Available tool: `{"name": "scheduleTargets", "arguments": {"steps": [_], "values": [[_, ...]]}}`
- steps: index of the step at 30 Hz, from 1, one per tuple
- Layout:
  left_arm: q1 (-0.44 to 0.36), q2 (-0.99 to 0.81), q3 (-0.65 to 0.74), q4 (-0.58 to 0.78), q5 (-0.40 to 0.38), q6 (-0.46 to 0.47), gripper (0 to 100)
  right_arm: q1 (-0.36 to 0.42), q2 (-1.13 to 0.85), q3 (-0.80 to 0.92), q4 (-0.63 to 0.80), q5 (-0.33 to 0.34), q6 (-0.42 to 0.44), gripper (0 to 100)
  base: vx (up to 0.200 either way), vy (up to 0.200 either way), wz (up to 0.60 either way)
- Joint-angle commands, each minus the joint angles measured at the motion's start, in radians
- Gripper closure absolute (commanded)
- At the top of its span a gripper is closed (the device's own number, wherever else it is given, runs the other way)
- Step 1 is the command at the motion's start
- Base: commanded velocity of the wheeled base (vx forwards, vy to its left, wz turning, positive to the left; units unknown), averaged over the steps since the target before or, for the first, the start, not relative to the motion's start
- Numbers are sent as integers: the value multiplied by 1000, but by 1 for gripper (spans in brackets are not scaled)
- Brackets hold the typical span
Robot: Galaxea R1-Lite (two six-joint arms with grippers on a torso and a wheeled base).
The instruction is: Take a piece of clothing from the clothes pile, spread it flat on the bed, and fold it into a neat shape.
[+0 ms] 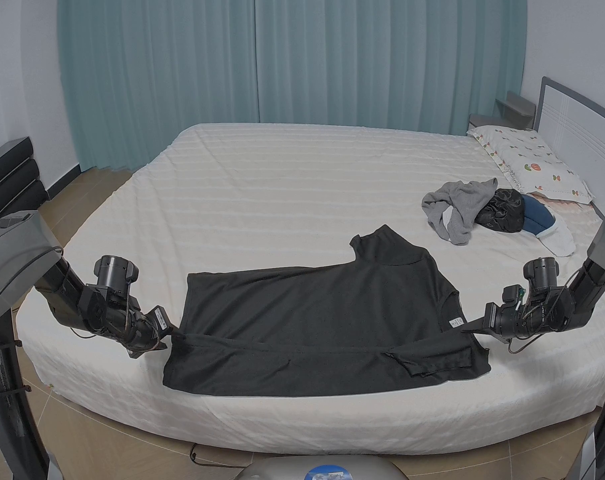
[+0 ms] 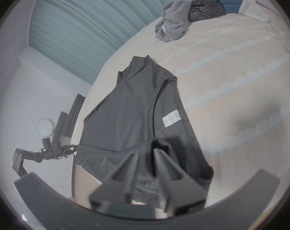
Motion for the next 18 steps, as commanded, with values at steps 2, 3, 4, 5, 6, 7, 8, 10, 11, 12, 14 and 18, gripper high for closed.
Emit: {"name": "scheduleTargets", "arguments": {"steps": [2, 3, 4, 5, 6, 7, 8, 10, 11, 12, 14, 18], "values": [[1, 4, -3, -11, -7, -25, 0, -3, -6, 0, 0, 1, 23, 0, 0, 0, 0], [3, 4, -1, -25, -10, -39, 0, -3, -19, 3, -2, 1, 42, 0, 0, 0, 0], [4, 3, 2, -39, -11, -50, 0, 0, -36, 6, 0, 1, 65, 0, 0, 0, 0], [4, 3, 3, -43, -11, -54, 0, 0, -42, 6, 0, 1, 72, 0, 0, 0, 0], [9, -2, 14, -69, -24, -71, 0, 5, -81, 6, 0, 1, 115, 0, 0, 0, 0], [13, -3, 20, -80, -37, -79, 0, 12, -96, 1, 0, -1, 132, 0, 0, 0, 0], [21, -6, 29, -91, -60, -88, 0, 22, -111, -3, 0, -2, 150, 0, 0, 0, 0], [41, -14, 45, -108, -112, -103, 0, 32, -128, -6, 1, -11, 173, 0, 0, 0, 0], [49, -20, 49, -112, -131, -109, 0, 40, -134, -5, 3, -21, 178, 0, 0, 0, 0], [61, -33, 60, -123, -158, -120, 0, 57, -148, 1, 15, -48, 186, 0, 0, 0, 0], [73, -43, 81, -137, -188, -128, 0, 75, -174, 27, 20, -99, 193, 0, 0, 0, 0], [84, -59, 140, -210, -221, -128, 0, 114, -223, 147, 1, -139, 241, 0, 0, 0, 0]]}}
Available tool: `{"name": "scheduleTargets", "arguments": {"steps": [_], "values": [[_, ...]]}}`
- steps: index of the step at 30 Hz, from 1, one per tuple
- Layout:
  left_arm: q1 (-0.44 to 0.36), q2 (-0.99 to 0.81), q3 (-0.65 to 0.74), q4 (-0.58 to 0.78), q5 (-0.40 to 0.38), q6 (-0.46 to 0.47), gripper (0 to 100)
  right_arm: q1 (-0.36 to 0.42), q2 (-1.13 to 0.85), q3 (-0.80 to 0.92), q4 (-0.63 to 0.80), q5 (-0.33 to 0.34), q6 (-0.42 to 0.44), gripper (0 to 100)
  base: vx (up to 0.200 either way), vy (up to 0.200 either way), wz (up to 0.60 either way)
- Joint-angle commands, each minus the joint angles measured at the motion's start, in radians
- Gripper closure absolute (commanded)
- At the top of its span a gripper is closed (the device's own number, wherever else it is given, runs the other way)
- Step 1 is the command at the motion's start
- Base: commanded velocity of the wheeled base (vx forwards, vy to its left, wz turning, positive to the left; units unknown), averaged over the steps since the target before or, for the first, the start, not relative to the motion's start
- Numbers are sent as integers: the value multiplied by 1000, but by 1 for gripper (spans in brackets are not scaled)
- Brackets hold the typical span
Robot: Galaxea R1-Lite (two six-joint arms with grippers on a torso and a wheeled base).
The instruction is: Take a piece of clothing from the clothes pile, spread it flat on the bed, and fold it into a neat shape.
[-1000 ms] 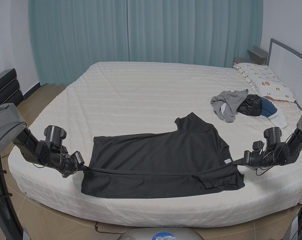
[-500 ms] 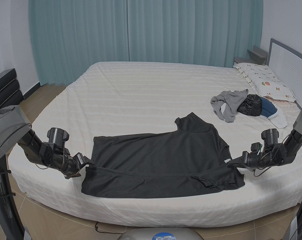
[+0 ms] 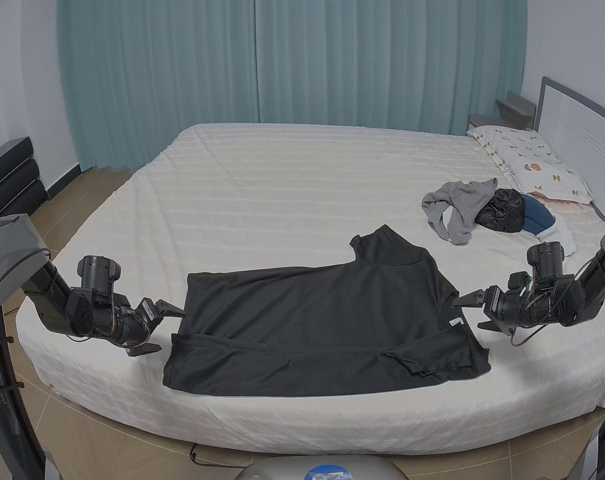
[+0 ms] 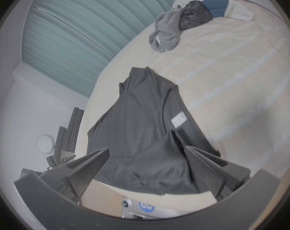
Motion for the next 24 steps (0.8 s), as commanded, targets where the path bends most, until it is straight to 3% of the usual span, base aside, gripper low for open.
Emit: {"name": "scheduleTargets", "arguments": {"steps": [1, 7, 14, 21, 24], "values": [[24, -35, 71, -72, -37, -7, 0, 51, -89, 118, -10, -37, 43, 0, 0, 0, 0], [24, -31, 103, -138, -33, -22, 0, 43, -49, 147, -24, -13, 121, 0, 0, 0, 0], [22, -29, 93, -141, -24, -55, 0, 17, -45, 208, -151, -3, 137, 0, 0, 0, 0], [22, -34, 86, -142, -24, -94, 0, 1, -40, 230, -185, -3, 137, 0, 0, 0, 0], [22, -37, 91, -142, -21, -94, 0, 1, -40, 231, -192, -3, 137, 0, 0, -200, 0]]}}
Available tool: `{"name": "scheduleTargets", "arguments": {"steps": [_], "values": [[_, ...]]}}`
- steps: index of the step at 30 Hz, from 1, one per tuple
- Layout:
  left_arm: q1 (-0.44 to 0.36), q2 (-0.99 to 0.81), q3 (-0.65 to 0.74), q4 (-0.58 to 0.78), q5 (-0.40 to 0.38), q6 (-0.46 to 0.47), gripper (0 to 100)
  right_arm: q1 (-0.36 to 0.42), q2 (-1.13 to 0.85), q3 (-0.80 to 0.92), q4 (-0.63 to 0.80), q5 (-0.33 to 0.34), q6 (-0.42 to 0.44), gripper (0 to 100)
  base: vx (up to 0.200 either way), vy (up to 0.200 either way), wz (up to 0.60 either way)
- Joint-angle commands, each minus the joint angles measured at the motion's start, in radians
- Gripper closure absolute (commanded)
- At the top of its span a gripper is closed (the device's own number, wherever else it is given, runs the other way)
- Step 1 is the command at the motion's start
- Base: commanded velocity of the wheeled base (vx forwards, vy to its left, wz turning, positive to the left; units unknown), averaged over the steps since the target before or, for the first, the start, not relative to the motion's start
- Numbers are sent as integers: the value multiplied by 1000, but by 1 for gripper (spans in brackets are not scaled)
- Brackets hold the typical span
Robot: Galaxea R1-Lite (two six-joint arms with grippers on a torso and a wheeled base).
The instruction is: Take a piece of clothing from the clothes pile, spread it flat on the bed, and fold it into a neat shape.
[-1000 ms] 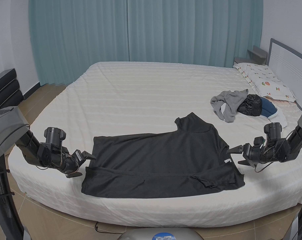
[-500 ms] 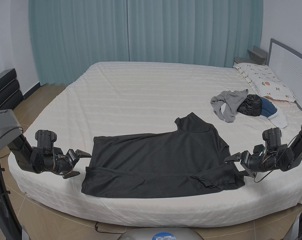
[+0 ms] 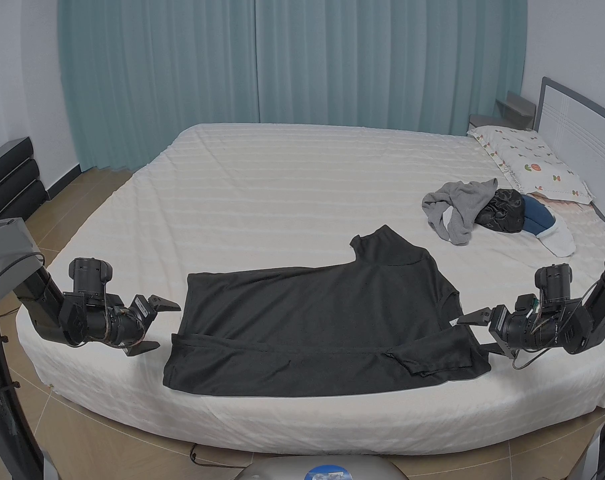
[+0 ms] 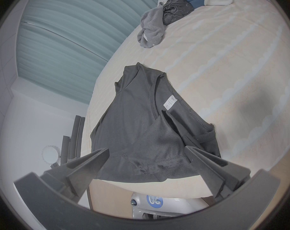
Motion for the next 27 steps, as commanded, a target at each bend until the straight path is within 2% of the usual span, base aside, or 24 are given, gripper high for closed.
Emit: {"name": "scheduleTargets", "arguments": {"steps": [1, 6, 12, 15, 21, 27], "values": [[-1, -7, 5, 1, 3, 0, 0, -2, 3, 6, -9, 0, 0, 0, 0, -200, 0], [-1, -18, 6, 3, 4, -3, 0, -2, 0, 6, -9, 0, 0, 0, 0, -200, 0], [-4, -44, 12, 3, 6, -36, 0, -2, -1, 7, -9, 0, 0, 0, 0, 0, 0], [-1, -44, 8, 1, 38, -40, 0, -1, -4, 7, -9, 0, 0, 0, 0, 0, 0], [5, -53, 11, 0, 54, -36, 0, 19, -1, 7, -34, -8, -11, 0, 200, 0, 0], [36, -125, 25, 24, 52, -26, 0, 67, 0, 1, -84, -20, -9, 0, 0, 0, 0]]}}
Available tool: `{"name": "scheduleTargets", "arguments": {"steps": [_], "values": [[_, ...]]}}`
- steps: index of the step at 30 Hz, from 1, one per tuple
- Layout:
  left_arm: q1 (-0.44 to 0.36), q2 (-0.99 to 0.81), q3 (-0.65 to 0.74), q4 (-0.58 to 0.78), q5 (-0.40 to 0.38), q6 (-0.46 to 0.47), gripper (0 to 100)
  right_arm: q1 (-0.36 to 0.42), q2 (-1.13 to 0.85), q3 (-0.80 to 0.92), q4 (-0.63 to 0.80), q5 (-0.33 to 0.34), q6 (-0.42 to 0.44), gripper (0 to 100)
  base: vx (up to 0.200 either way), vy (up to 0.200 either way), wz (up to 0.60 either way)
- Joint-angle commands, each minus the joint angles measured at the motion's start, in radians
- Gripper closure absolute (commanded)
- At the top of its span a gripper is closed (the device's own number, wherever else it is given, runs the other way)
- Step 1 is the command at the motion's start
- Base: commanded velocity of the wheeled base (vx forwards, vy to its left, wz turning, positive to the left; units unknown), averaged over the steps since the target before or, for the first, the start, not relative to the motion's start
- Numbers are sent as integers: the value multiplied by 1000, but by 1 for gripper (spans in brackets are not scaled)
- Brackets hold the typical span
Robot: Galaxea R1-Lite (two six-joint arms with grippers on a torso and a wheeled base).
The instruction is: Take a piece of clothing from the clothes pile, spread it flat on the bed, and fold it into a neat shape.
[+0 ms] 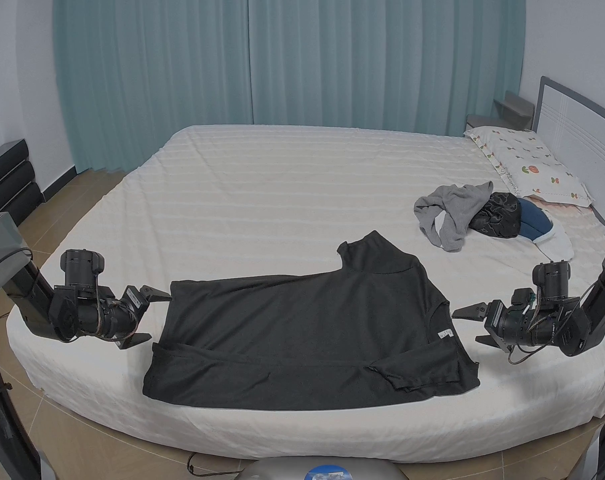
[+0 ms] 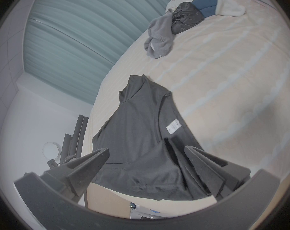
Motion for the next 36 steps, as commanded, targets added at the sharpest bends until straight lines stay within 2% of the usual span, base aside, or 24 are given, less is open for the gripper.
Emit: {"name": "scheduleTargets", "arguments": {"steps": [1, 4, 8, 10, 13, 15, 18, 23, 36], "values": [[31, -61, 13, 18, -2, 11, 0, 41, 5, -8, -10, -7, -3, 0, 0, 0, 0], [39, -63, 16, 66, -2, 74, 0, 48, 11, -32, -3, -7, -14, 0, 0, 0, 0], [40, -68, 33, 176, -2, 238, 0, 48, 36, -89, 8, -6, -23, 0, 0, 0, 0], [43, -65, 61, 183, -11, 316, 0, 48, 57, -97, 5, -1, -56, 0, 0, 0, 0], [49, -45, 97, 152, -47, 428, 0, 42, 105, -92, -7, 11, -149, 0, 0, 0, 0], [52, -22, 100, 127, -66, 462, 0, 42, 120, -86, -18, 17, -174, 0, 0, 0, 0], [51, 12, 96, 97, -82, 473, 0, 44, 129, -78, -41, 22, -181, 0, 0, 0, 0], [3, 77, 79, 21, -65, 478, 0, 41, 134, -57, -87, 32, -169, 0, 0, 0, 0], [2, 81, 65, 14, -66, 415, 0, 41, 132, -57, -93, 32, -166, 0, 0, 0, 0]]}}
